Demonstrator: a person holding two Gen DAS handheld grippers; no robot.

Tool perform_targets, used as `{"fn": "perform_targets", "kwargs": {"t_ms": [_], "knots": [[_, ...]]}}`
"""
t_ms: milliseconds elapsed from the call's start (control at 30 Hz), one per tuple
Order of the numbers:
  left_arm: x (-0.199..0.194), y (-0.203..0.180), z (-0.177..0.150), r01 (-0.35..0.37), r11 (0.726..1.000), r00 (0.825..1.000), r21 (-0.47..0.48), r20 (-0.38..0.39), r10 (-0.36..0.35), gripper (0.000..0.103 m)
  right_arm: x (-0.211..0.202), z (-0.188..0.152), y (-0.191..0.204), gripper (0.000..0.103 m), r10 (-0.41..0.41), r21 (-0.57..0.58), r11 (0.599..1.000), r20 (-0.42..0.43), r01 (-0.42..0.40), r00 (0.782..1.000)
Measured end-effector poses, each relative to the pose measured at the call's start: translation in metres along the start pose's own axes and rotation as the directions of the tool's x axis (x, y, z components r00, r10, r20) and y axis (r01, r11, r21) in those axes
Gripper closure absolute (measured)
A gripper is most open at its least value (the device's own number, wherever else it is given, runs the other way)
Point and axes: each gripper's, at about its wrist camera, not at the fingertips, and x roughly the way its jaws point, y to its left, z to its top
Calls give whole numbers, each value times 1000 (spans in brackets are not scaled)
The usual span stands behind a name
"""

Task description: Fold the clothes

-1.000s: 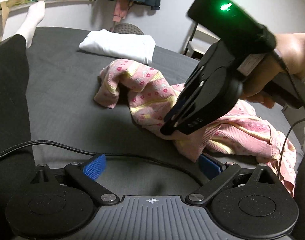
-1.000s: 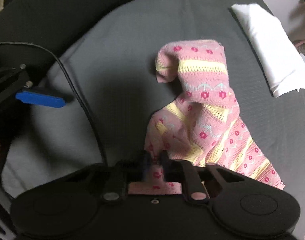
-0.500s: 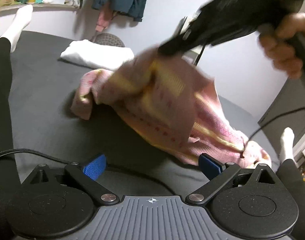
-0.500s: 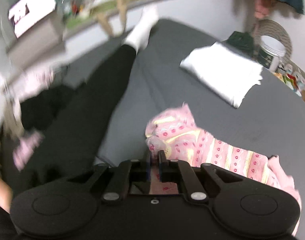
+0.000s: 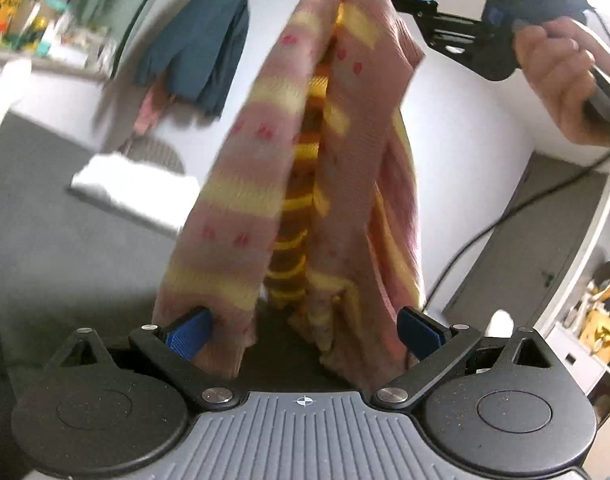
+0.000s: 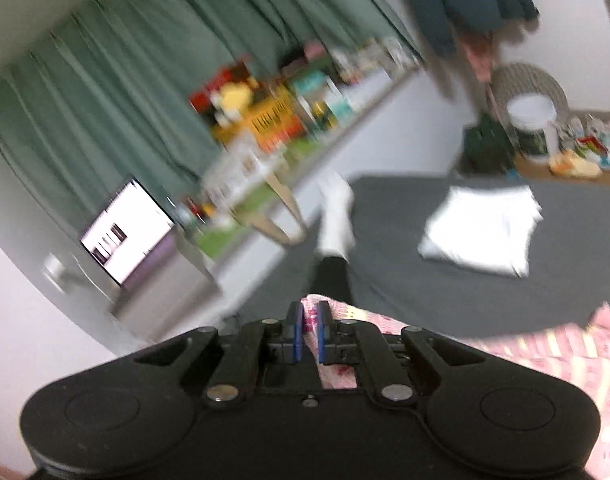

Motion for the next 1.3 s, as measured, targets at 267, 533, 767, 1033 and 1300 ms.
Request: {"fn": "perform_targets", "kwargs": {"t_ms": [267, 533, 767, 1033, 1300], "knots": [[-29, -3, 4, -40, 996, 977, 74, 212, 23, 4, -48, 70, 44, 95, 117, 27, 991, 316, -132, 942], [-34, 4, 7, -111, 990, 954, 87, 288, 81, 4, -128, 115, 6, 95, 22, 143, 980, 623, -142, 782], [-28, -3, 5, -107, 987, 968, 118, 240, 76, 3, -161, 17, -139, 95, -413, 443, 877, 495, 187, 764], [-3, -16, 1, -107, 980, 993, 169, 62, 98, 3, -126, -132, -282, 95, -592, 669, 656, 169, 349, 788], [51, -60, -24, -183, 869, 950, 459, -147, 277, 4, -98, -165, -323, 95, -450, 678, 728, 359, 103, 817]]}}
